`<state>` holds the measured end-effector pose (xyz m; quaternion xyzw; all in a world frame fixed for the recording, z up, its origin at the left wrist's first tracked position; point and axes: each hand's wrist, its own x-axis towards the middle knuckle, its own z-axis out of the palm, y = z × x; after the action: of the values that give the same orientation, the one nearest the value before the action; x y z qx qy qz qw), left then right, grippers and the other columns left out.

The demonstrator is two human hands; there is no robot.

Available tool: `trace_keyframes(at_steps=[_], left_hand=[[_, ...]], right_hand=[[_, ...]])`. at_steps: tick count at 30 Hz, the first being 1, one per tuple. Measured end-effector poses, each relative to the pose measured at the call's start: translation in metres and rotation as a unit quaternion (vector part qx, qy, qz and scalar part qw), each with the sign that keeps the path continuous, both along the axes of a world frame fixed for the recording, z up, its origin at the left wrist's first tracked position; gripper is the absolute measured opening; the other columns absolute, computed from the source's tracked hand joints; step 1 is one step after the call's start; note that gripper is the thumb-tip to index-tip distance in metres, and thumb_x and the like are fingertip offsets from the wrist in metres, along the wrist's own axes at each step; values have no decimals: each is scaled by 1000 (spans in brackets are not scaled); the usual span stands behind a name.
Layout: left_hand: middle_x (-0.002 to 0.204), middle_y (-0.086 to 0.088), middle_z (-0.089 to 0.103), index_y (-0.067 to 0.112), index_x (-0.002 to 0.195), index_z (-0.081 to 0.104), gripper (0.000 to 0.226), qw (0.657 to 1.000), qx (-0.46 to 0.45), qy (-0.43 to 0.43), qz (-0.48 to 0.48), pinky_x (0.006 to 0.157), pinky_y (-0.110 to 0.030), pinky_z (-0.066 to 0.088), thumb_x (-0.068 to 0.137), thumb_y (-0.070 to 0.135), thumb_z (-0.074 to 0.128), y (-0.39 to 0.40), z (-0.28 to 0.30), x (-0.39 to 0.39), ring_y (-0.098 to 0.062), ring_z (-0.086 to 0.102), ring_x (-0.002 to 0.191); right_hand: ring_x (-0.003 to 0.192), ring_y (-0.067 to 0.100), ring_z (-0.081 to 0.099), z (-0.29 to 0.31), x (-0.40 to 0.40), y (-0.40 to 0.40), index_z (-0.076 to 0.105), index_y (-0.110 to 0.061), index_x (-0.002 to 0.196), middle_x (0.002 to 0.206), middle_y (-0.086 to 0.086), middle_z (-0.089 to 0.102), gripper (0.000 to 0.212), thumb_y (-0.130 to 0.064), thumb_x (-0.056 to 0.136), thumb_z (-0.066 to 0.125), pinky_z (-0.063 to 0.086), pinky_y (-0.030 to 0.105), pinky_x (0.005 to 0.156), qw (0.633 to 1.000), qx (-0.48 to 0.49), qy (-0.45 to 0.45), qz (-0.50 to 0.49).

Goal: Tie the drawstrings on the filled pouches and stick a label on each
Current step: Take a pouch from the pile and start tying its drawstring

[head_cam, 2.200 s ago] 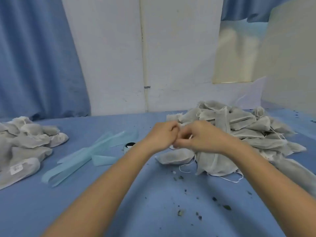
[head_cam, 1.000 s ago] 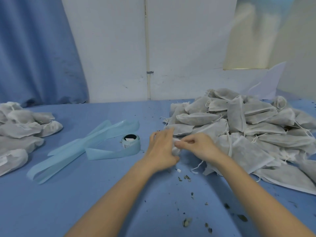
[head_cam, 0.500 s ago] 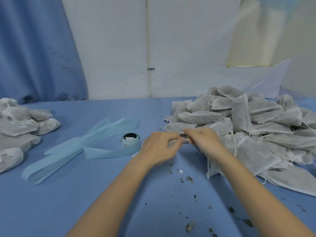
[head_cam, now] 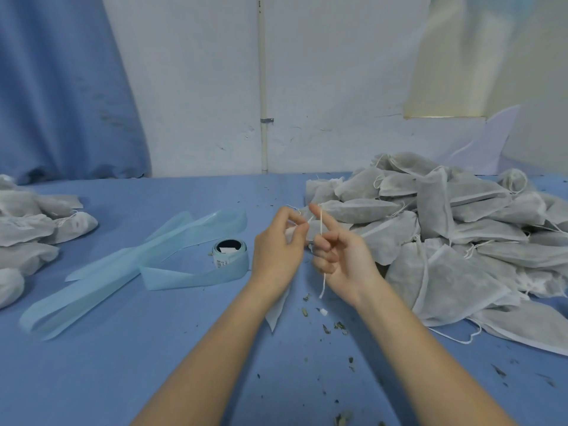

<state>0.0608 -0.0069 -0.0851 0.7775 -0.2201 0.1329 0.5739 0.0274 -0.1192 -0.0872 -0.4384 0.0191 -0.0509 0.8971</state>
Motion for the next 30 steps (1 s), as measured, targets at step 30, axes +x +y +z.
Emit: trace_keyframes(at_steps=[30], left_hand=[[74, 14, 60, 26, 76, 69, 20, 998, 29, 9, -53, 68, -7, 35, 91, 16, 59, 21, -16, 6, 4, 54, 73]], right_hand=[[48, 6, 31, -20, 2, -9, 77, -16, 76, 55, -6, 43, 18, -33, 80, 74, 28, 14, 46, 898, -418, 5, -138]])
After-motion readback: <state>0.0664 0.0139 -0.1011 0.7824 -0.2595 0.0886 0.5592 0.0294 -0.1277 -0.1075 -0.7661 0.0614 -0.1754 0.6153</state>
